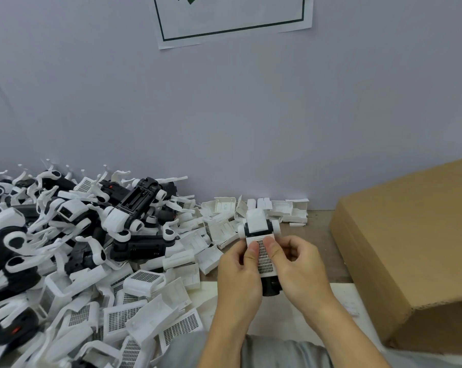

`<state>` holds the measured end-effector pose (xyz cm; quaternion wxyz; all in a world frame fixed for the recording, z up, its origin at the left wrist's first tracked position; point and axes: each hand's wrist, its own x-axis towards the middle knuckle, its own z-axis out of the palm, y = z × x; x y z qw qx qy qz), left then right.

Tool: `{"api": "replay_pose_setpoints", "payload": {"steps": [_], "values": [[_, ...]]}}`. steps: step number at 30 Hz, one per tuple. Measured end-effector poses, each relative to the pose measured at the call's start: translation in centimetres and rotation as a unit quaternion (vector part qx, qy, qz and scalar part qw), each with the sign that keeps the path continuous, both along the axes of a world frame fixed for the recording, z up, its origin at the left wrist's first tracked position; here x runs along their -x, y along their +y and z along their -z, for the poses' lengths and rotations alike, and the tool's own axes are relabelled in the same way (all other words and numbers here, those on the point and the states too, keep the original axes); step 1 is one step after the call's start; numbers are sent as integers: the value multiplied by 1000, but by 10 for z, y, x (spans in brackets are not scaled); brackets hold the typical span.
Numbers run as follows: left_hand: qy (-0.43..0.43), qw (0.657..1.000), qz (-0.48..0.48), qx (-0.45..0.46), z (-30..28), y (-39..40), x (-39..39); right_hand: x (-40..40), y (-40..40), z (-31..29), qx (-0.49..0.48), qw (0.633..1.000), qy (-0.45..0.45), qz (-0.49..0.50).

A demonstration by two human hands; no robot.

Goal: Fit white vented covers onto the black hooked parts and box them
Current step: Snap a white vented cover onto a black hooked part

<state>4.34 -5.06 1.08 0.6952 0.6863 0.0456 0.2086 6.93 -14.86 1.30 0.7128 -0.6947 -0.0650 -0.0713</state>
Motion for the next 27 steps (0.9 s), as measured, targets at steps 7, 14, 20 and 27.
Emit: {"api": "replay_pose_setpoints", "payload": {"steps": [7,14,20,27], "values": [[20,997,-15,80,1,-1,-3,3,-1,-3,-22,996,33,-76],[47,991,54,110,3,-2,-3,1,-4,0,12,999,38,-28],[57,996,38,61,3,3,-2,0,-4,2,50,999,-7,-8],[40,986,3,164,0,3,-2,5,3,3,66,997,-46,-20]]}}
